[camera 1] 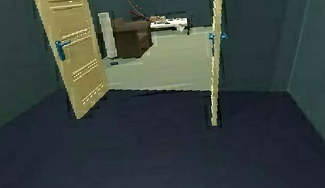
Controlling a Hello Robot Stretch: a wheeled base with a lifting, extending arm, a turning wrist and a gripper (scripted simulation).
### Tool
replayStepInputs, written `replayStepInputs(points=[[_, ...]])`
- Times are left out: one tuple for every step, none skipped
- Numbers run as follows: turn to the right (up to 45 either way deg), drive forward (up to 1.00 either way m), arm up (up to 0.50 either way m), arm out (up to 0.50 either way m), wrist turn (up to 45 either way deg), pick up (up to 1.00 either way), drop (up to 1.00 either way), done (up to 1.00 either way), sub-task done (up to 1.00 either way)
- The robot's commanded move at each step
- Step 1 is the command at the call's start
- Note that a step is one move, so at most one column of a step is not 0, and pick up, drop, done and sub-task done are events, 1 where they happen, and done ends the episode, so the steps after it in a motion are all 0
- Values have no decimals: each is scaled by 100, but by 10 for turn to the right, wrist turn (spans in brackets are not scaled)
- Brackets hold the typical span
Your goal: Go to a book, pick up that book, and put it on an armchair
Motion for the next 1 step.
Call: replayStepInputs(points=[[0, 100, 0, 0, 0, 0, 0, 0, 0]])
